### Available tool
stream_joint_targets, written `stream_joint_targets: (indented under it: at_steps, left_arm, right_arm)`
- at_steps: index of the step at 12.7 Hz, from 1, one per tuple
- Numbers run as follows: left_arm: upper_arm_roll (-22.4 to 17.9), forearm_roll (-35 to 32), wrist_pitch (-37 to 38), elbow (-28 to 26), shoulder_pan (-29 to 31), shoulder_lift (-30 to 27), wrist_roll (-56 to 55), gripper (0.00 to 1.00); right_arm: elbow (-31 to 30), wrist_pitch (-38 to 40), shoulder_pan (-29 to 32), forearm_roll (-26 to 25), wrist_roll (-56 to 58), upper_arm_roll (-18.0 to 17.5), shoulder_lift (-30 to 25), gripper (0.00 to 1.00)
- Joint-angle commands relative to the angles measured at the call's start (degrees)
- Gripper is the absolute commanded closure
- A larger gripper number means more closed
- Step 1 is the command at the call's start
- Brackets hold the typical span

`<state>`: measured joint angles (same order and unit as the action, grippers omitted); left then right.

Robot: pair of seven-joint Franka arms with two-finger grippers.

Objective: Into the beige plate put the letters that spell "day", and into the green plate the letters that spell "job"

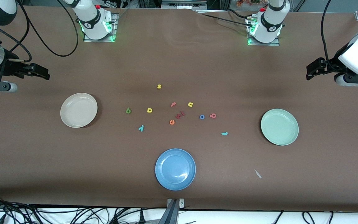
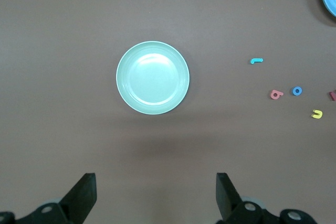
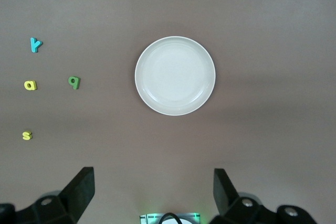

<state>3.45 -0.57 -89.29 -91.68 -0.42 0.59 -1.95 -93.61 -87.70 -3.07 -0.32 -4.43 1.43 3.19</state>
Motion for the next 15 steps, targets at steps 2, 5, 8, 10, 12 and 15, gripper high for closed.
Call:
stream_joint_targets:
  at_steps: [2, 5, 8, 10, 12, 15]
  left_arm:
    - [-0.1, 1.3, 1.3, 1.3, 0.4, 0.5, 1.4, 0.00]
    - [0.2, 1.3, 1.7, 1.3, 0.3, 0.4, 1.2, 0.00]
    - [0.3, 1.1, 1.7, 1.4, 0.2, 0.5, 1.3, 0.00]
    - [0.3, 1.0, 1.7, 1.4, 0.2, 0.5, 1.3, 0.00]
    - [0.3, 0.9, 1.7, 1.4, 0.1, 0.5, 1.3, 0.00]
    - [0.3, 0.7, 1.7, 1.4, -0.1, 0.5, 1.3, 0.00]
  right_arm:
    - [1.1, 0.1, -0.4, -0.5, -0.6, 0.2, 0.3, 0.00]
    - [1.1, -1.0, -0.4, -0.5, -0.6, 0.2, 0.3, 0.00]
    - [1.1, -2.3, -0.4, -0.4, -0.7, 0.2, 0.3, 0.00]
    - [1.1, -2.5, -0.4, -0.4, -0.7, 0.2, 0.3, 0.00]
    - [0.9, -2.9, -0.4, -0.3, -0.7, 0.2, 0.3, 0.00]
    - [0.8, -3.4, -0.4, -0.2, -0.7, 0.2, 0.3, 0.00]
